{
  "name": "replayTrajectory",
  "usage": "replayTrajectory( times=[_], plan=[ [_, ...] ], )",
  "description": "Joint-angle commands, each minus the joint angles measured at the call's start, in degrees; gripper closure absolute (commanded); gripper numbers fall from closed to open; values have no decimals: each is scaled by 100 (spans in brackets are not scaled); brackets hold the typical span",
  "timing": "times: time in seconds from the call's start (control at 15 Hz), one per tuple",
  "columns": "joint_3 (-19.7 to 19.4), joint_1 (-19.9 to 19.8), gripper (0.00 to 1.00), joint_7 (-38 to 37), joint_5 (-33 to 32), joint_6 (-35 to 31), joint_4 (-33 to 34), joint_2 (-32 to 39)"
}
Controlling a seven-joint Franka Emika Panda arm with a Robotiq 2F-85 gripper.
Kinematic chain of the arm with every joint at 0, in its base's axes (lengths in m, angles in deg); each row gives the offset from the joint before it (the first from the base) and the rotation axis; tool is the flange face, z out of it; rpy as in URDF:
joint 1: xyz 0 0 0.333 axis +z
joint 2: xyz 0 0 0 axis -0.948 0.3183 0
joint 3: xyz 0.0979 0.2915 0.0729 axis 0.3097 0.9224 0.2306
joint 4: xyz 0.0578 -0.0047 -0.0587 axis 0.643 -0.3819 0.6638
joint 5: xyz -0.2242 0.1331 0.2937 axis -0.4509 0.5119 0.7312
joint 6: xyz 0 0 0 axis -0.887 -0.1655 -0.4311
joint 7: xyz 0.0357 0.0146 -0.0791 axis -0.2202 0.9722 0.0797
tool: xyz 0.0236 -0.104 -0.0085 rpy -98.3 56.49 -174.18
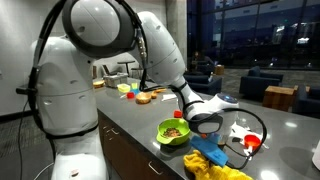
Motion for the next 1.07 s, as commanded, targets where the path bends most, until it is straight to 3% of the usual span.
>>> replayTrajectory(
  times=[0.0, 0.67, 1.0],
  plan=[
    [53, 133, 99, -15, -156, -13, -121, -55],
    [409, 850, 98, -1437, -2046, 664, 340, -882],
    [600, 1017, 98, -2191, -3002, 965, 520, -1257]
  ],
)
